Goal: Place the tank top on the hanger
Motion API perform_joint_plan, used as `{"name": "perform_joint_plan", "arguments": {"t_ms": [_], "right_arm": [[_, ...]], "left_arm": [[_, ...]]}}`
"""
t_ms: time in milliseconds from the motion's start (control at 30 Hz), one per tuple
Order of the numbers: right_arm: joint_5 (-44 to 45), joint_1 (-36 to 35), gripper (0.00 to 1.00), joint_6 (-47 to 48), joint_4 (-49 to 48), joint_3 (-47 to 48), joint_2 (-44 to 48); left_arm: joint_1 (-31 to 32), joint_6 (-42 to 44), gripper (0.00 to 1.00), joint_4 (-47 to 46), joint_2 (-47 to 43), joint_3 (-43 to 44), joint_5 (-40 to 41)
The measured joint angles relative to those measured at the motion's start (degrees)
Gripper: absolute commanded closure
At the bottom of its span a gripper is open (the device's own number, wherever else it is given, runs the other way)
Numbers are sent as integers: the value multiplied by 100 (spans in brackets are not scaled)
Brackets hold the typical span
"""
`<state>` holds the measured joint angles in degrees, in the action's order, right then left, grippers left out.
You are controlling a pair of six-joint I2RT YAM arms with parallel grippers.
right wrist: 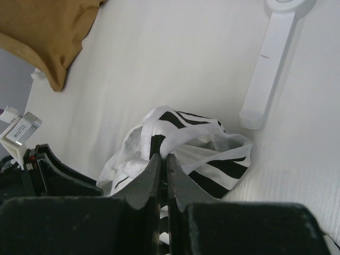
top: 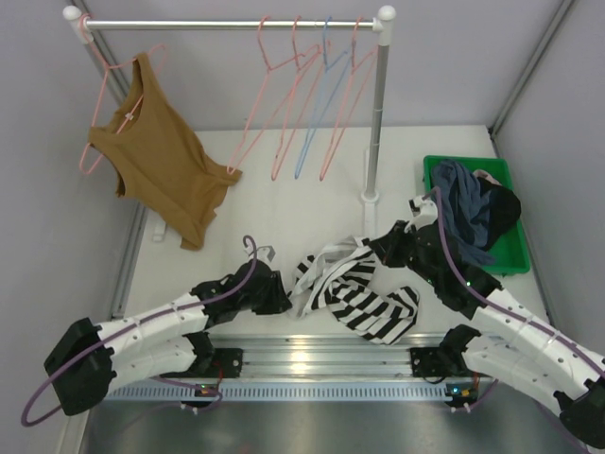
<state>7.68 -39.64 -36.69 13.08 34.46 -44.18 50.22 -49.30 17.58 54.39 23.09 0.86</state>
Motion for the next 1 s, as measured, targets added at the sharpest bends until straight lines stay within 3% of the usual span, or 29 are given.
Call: {"name": "perform_joint_plan", "arguments": {"t_ms": [100,233,267,367,567,767,1000], "right_arm": [[4,-11,99,2,26,0,0],[13,-28,99,9,28,2,-2],[15,-33,99,13,33,4,-2],[24,-37,99,57,72,37,-9],[37,-39,100,258,446,627,-72],[17,-39,100,647,813,1840,-173],[-219,-63,100,1038,1051,3709,-501]], "left_arm": [[13,4,63,-262,195,-52,208],[85,44,73,-741,402,-140,442],[109,63,85,-822,417,-153,487],[160,142,100,-922,376,-155,638],[168,409,100,-192,-181,238,955],[168,874,100,1058,-1126,1880,1263],[170,1510,100,1764,-1104,4221,1377]]}}
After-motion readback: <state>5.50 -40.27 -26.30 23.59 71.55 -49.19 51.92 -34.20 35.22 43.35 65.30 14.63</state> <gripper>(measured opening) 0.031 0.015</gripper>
